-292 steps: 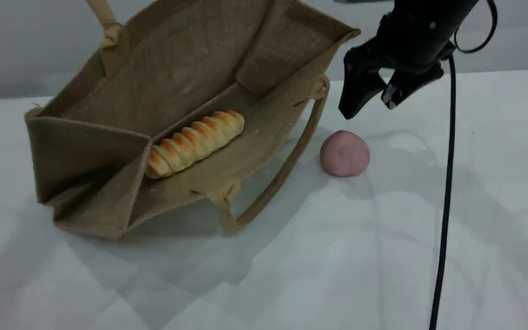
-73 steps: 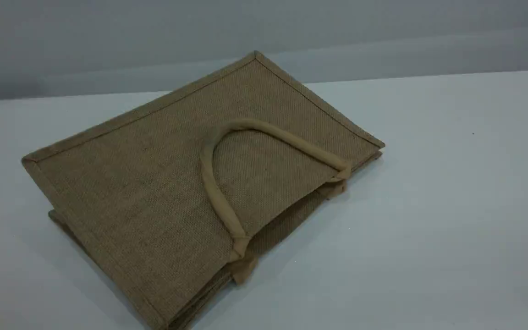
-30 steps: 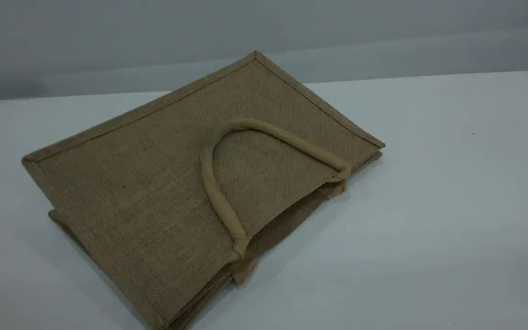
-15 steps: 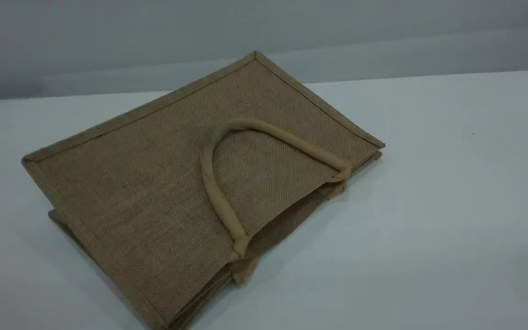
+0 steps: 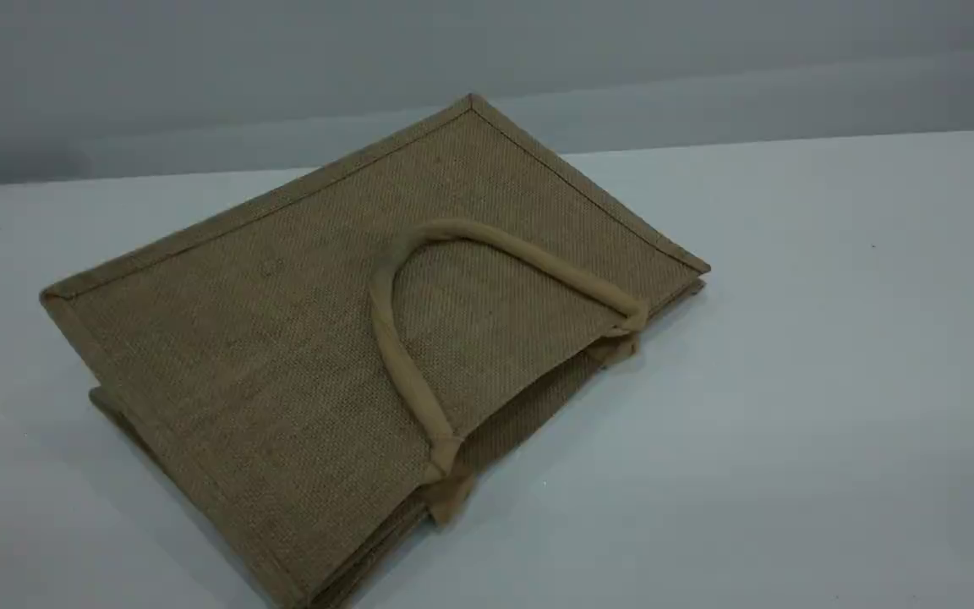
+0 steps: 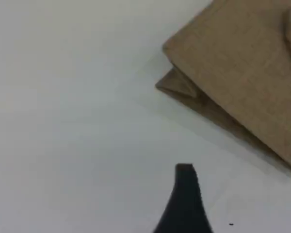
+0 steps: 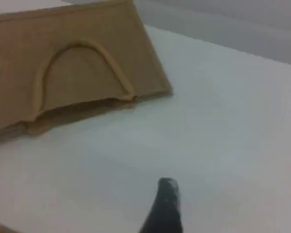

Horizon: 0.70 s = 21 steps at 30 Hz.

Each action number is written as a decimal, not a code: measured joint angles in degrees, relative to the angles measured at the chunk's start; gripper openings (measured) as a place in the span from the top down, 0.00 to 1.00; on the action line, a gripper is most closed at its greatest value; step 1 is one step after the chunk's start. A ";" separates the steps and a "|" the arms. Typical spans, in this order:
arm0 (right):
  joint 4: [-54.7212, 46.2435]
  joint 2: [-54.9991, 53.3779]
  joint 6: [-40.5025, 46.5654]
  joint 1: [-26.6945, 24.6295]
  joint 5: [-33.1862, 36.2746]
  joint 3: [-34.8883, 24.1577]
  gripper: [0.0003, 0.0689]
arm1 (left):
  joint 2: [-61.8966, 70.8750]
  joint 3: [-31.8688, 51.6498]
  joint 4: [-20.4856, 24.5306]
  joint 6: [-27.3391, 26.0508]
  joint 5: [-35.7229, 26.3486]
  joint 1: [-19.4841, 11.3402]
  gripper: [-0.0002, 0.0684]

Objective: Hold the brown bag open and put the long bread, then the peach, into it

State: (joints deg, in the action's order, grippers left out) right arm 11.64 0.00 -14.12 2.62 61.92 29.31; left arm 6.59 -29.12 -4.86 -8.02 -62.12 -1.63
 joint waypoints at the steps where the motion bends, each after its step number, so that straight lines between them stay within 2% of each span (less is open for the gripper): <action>1: 0.06 0.00 0.00 -0.35 0.00 0.00 0.15 | -0.32 0.00 0.00 0.00 -0.05 0.00 0.24; 21: 0.20 0.00 0.07 -1.60 0.00 0.00 0.16 | -6.59 0.00 0.18 0.00 -0.14 0.24 0.24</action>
State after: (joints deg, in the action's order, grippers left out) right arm 11.83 0.00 -14.04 1.03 61.92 29.31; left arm 0.00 -29.12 -4.69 -8.02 -62.26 -1.39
